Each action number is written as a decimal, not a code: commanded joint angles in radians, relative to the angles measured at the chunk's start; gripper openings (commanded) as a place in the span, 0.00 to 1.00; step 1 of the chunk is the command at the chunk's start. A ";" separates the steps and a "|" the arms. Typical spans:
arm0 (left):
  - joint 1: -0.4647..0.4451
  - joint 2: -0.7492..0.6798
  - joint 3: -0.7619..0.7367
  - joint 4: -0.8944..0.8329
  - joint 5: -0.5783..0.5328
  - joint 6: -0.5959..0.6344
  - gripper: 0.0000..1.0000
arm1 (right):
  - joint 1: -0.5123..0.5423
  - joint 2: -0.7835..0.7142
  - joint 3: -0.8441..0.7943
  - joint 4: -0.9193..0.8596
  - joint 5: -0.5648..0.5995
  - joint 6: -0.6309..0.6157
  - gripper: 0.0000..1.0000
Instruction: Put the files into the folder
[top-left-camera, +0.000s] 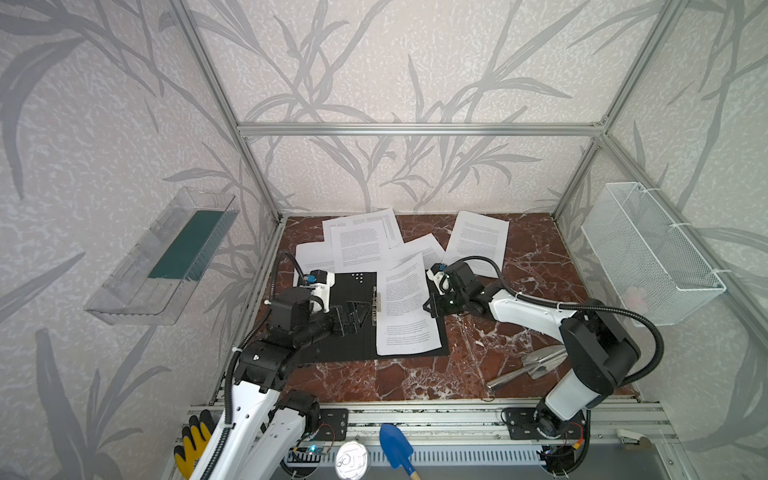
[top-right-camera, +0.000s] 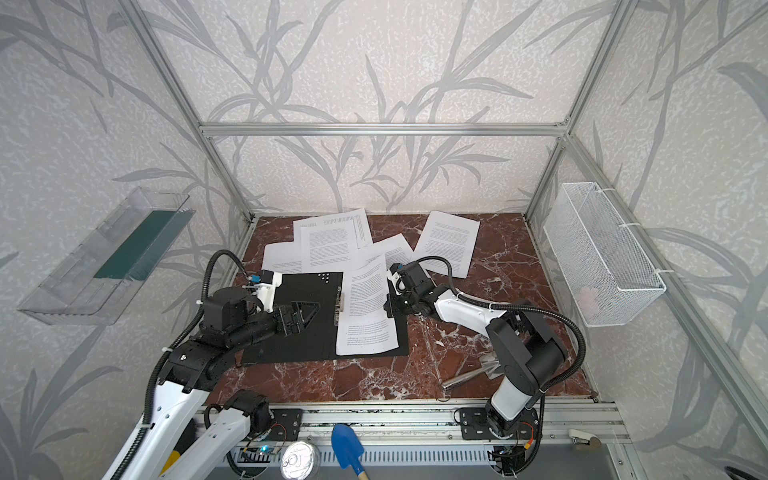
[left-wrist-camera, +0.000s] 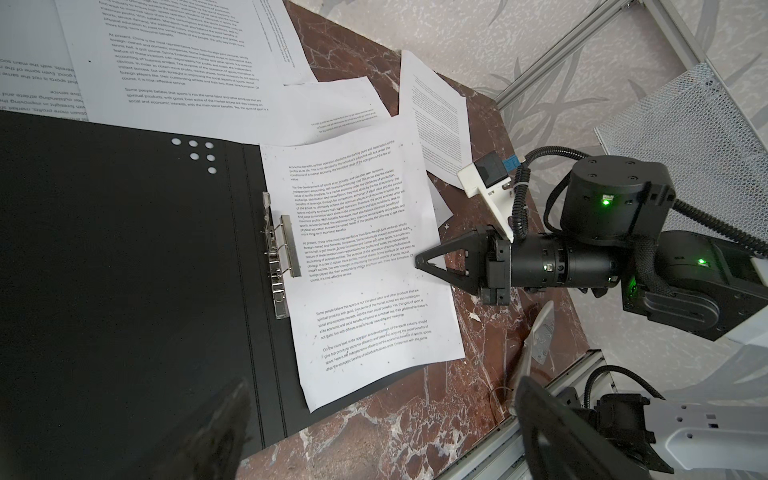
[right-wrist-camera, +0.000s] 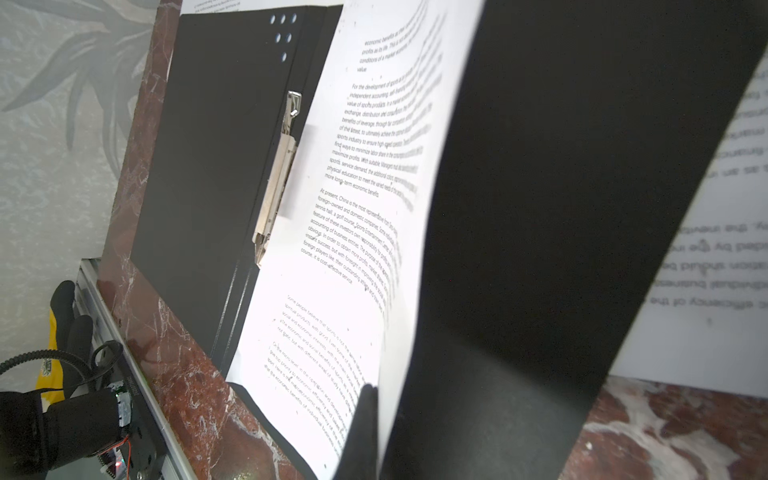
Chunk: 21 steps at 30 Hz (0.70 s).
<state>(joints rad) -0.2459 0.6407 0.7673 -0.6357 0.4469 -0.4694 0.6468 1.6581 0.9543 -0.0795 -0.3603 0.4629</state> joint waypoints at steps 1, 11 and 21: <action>0.005 -0.003 -0.011 -0.007 0.004 0.019 0.99 | 0.002 0.018 0.033 -0.018 -0.022 -0.021 0.00; 0.007 -0.006 -0.013 -0.007 0.002 0.019 0.99 | 0.002 -0.001 0.028 -0.044 -0.001 -0.025 0.00; 0.008 -0.009 -0.013 -0.007 0.002 0.020 0.99 | 0.002 -0.026 0.000 -0.040 0.013 -0.021 0.00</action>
<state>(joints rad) -0.2440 0.6407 0.7673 -0.6357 0.4469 -0.4656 0.6468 1.6611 0.9661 -0.1032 -0.3614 0.4507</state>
